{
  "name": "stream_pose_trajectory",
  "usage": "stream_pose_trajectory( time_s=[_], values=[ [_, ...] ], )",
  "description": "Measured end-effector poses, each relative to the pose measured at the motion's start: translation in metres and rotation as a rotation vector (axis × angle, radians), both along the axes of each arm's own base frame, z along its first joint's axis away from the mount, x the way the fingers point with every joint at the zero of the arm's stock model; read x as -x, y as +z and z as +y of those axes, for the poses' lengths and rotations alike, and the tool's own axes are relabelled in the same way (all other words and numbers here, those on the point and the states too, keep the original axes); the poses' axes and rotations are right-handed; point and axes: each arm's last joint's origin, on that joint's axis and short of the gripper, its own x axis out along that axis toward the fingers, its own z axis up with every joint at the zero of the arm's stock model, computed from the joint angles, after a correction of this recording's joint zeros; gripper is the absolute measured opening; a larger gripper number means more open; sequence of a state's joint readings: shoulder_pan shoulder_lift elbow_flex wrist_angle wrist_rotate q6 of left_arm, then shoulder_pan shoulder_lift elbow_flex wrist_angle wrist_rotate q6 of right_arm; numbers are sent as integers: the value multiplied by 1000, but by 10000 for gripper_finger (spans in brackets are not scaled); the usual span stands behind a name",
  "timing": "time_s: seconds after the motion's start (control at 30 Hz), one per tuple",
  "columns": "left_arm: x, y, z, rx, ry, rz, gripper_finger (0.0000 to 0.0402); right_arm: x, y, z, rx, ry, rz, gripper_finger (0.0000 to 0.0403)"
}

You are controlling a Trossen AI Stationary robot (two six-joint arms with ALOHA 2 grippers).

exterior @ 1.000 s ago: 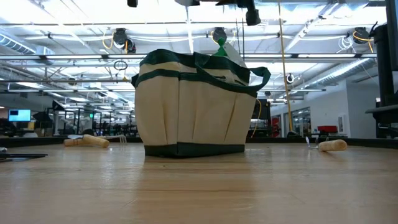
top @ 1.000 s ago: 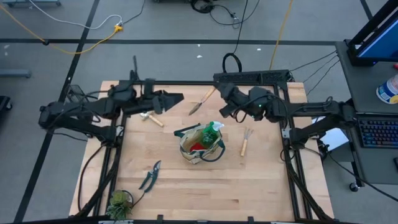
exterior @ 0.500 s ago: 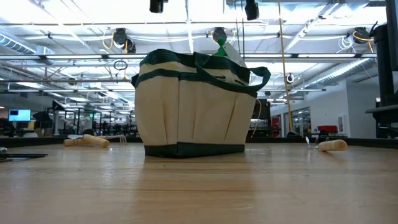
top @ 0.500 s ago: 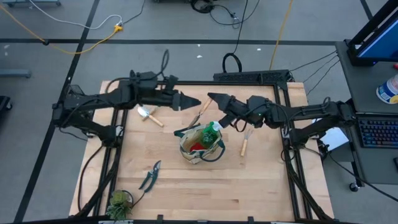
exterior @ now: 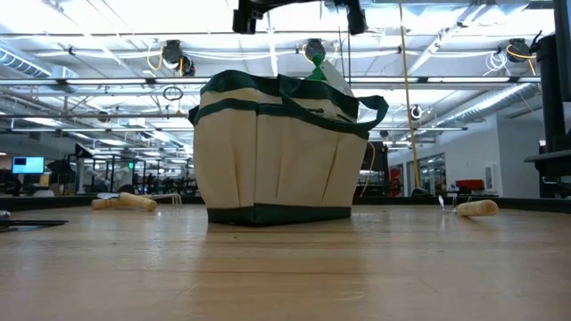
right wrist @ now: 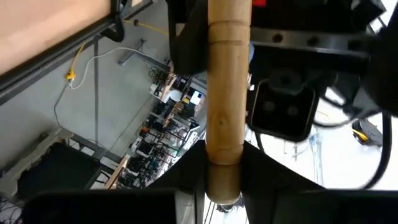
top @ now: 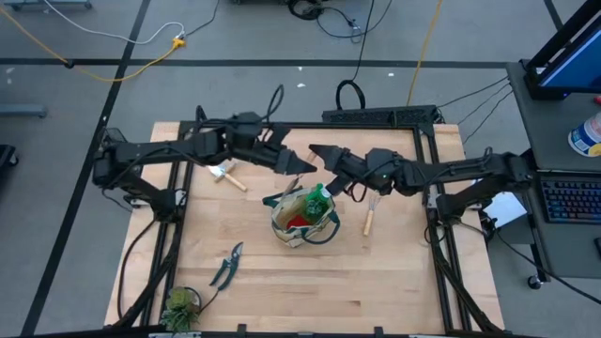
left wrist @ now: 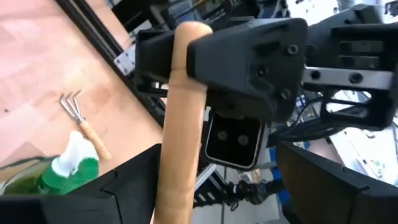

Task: Pick & Place Garden tools in Gardening bag
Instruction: Put the right trowel into the gardening bag

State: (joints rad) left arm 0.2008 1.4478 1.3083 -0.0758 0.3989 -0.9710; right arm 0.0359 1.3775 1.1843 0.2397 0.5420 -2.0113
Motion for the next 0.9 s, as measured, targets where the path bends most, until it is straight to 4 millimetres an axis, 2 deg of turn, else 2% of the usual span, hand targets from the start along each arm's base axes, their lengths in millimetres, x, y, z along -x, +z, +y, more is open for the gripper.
stream_pose_trajectory(
  time_s=[0.13,0.5,0.6,0.9],
  values=[
    [-5,-7,0,19,-25,28,310,-4,-5,2,1,17,25,62],
    [-3,-8,8,-3,-35,25,300,-3,-4,10,-8,49,12,62],
    [-2,-11,8,-3,-36,60,269,-3,-4,12,-8,56,13,62],
    [-1,-13,8,-32,-43,73,144,-3,-4,13,-8,60,13,62]
  ],
)
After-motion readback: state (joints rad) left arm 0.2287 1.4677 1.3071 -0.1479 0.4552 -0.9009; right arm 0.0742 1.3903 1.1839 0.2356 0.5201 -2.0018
